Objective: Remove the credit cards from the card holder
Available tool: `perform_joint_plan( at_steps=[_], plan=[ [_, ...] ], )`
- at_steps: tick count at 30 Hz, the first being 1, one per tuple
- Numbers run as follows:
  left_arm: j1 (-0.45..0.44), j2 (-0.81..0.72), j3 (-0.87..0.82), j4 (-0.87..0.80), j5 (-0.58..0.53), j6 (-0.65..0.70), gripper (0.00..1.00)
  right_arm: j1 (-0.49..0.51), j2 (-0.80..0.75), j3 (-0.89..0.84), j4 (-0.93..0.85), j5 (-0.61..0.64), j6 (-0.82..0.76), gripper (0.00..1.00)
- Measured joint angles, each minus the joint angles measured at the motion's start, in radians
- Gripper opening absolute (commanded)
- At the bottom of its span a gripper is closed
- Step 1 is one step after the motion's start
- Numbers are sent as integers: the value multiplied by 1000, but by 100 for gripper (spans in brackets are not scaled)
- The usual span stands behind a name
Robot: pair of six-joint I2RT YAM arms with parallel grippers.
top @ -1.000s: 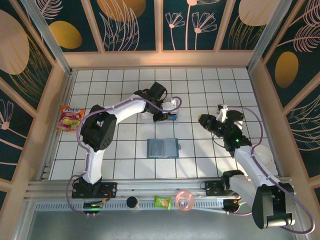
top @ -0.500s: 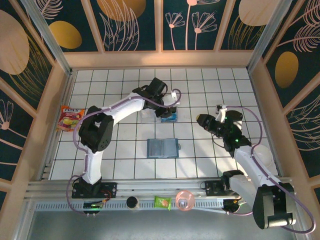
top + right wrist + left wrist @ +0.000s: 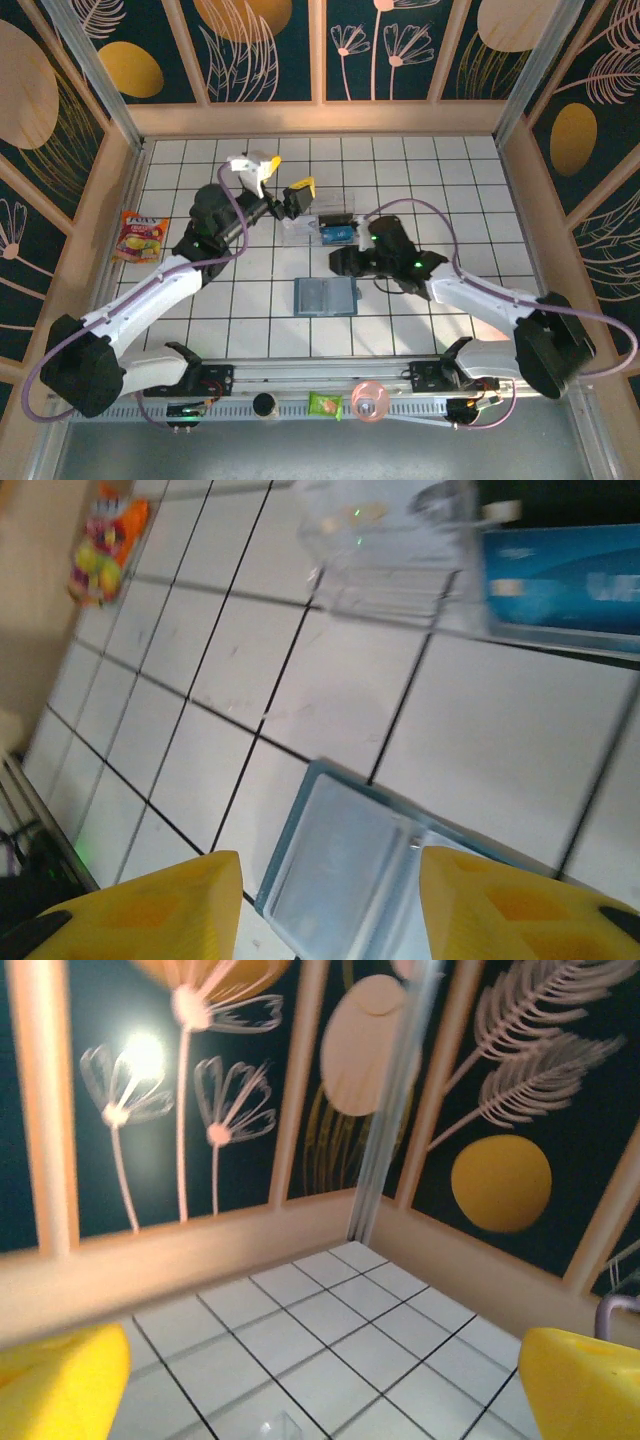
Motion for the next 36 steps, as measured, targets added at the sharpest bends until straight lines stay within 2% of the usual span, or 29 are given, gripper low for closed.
perform_joint_plan(
  at_steps=[5,9,11,15,23,29,36],
  plan=[
    [18,-89,-150,-78,-133,-225,99,143,161,87,-34,52,-64,51],
    [58,-186,-224,-180,-181,-343,96,212,254,140,-79,100,-98,47],
    [111,-242,-294,-200,-167,-414,90,242,292,174,-111,133,-116,45],
    [206,-252,-413,-225,-100,-519,85,284,328,208,-144,188,-133,44],
    [209,-164,-479,-237,16,-602,80,359,402,267,-224,308,-170,43],
    [209,-165,-478,-242,42,-601,69,390,455,269,-254,367,-177,31],
    [209,-165,-477,-261,88,-578,58,396,465,283,-250,395,-171,3]
  ],
)
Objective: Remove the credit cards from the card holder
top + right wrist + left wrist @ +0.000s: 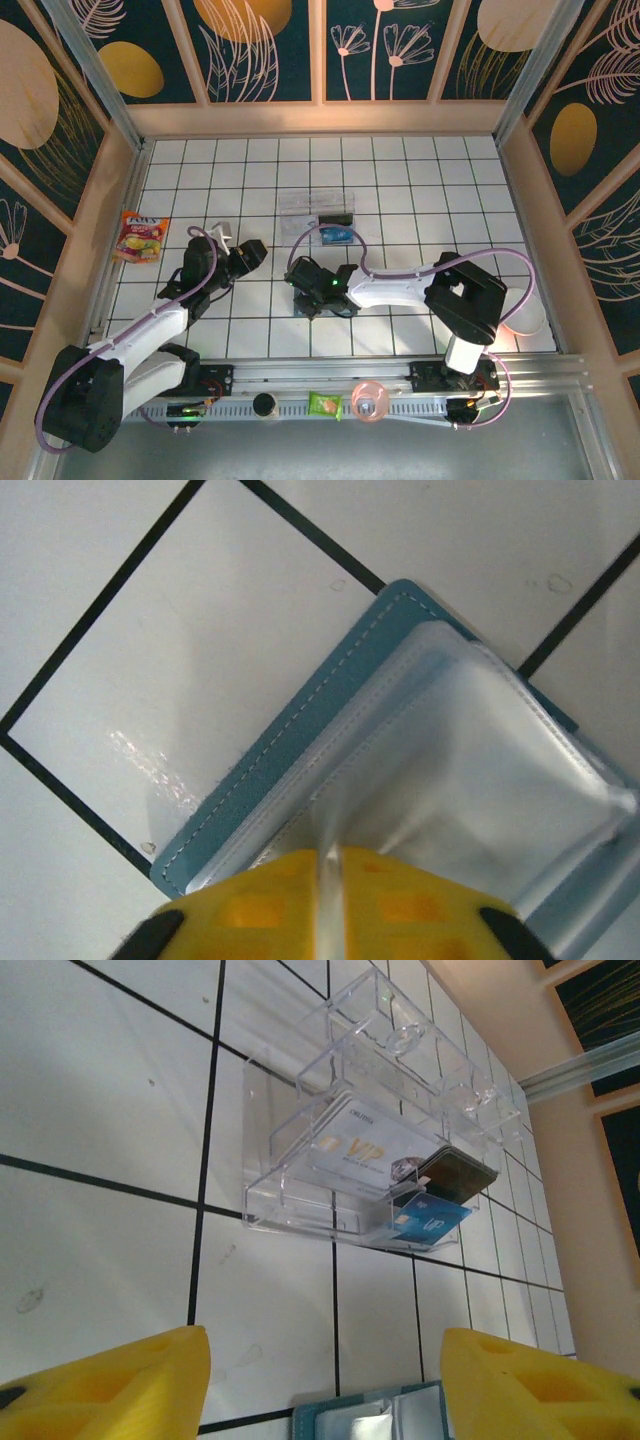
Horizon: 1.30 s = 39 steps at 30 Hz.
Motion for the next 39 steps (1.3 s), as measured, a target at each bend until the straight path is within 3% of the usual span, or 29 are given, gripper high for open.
perform_joint_plan(
  at_steps=[8,14,22,25,29,31,39],
  plan=[
    [-74,30,1,-7,22,19,51,-16,-58,-85,94,-7,34,0],
    [-152,97,5,1,34,29,27,-79,-200,-205,209,-61,84,0],
    [-250,233,72,6,60,53,10,-114,-269,-312,352,-170,129,0],
    [-290,303,118,5,63,60,8,-114,-270,-322,377,-187,135,0],
    [-349,398,170,0,65,74,5,-114,-282,-333,399,-187,143,25],
    [-369,433,190,-7,76,79,5,-114,-312,-343,403,-180,151,33],
    [-433,482,278,-54,136,102,13,-152,-589,-409,383,-65,207,32]
  ],
)
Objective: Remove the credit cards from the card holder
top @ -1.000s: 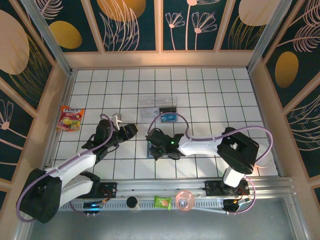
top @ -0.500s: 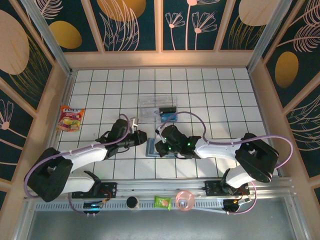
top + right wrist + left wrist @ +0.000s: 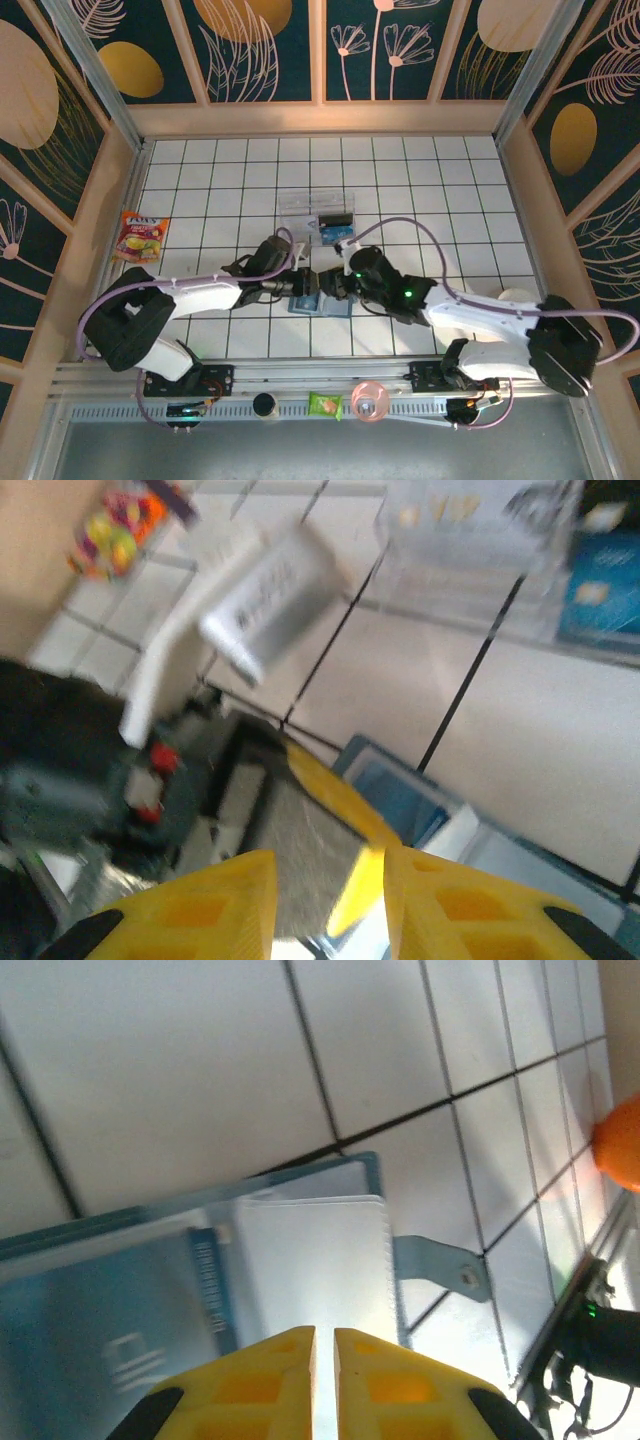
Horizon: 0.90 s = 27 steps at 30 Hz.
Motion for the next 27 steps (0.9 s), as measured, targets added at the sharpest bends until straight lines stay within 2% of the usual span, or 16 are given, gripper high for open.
perform_joint_plan(
  at_steps=[3,8,11,13,17,21,27],
  plan=[
    [-45,73,71,-9,35,14,12,-24,-80,-31,-18,36,34,29],
    [-104,214,146,-12,97,29,13,-41,-117,-64,-79,60,83,29],
    [-107,222,143,-24,95,28,15,-47,-117,-69,-111,57,104,27],
    [-102,185,130,-23,61,24,17,-57,-117,-69,-116,46,108,25],
    [-58,-3,61,-23,-43,5,22,-85,-95,-69,-106,-19,110,19],
    [11,-180,-6,-22,-162,-11,36,-93,0,-57,-92,-111,105,15],
    [21,-210,-78,-35,-243,-15,46,-95,177,-11,-95,-210,106,11]
  ],
)
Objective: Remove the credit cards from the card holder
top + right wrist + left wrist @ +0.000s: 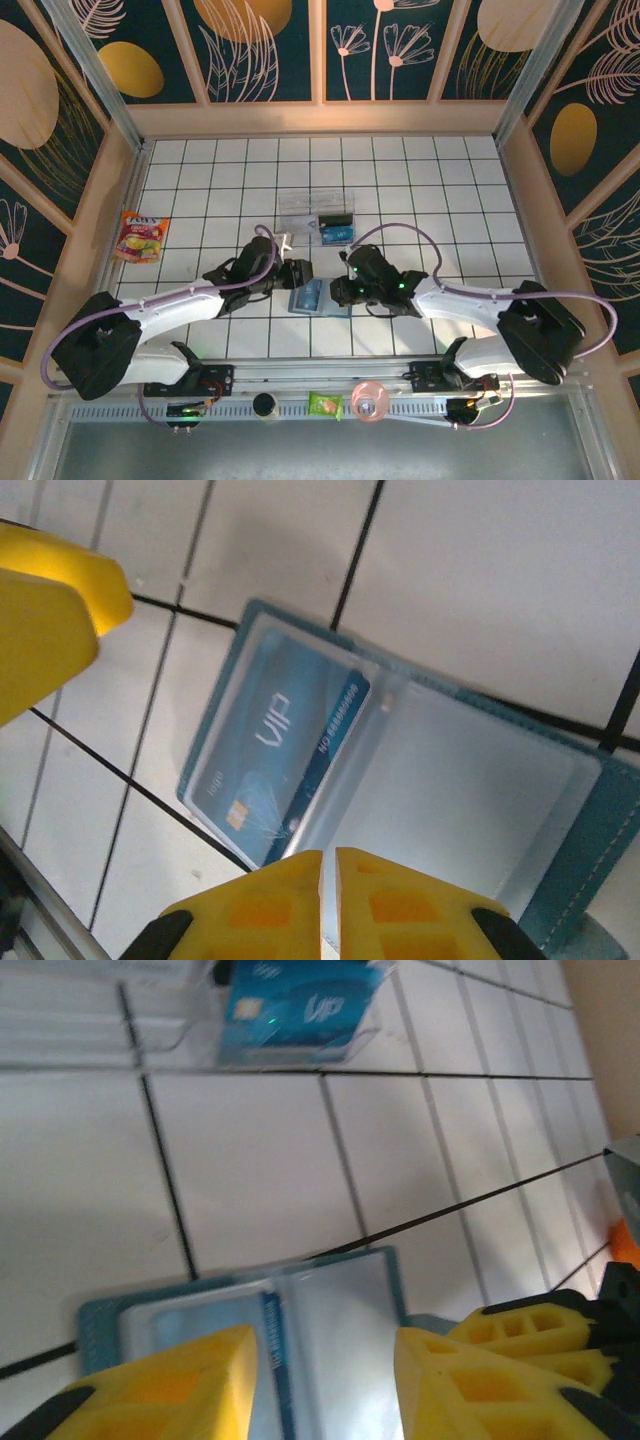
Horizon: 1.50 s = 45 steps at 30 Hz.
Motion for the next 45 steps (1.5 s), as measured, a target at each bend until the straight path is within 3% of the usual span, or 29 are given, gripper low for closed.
perform_joint_plan(
  at_steps=[11,15,18,20,29,34,39,45],
  plan=[
    [0,7,-33,-12,-15,18,49,-24,126,55,-126,61,-1,10],
    [0,-6,-43,-17,-24,32,36,-28,94,73,-167,68,-33,20],
    [0,-13,-47,-19,-30,51,26,-39,71,114,-171,11,-57,25],
    [0,-12,-52,-18,-29,63,25,-56,80,149,-148,-56,-51,30],
    [0,53,-69,-12,-22,76,17,-103,262,209,-51,-304,57,29],
    [0,75,-82,-18,-28,77,14,-121,270,209,-50,-338,125,29],
    [0,78,-98,-19,-30,72,3,-133,272,209,-51,-338,165,27],
    [-13,98,-98,-18,-29,66,0,-137,296,209,-51,-338,184,25]
  ],
)
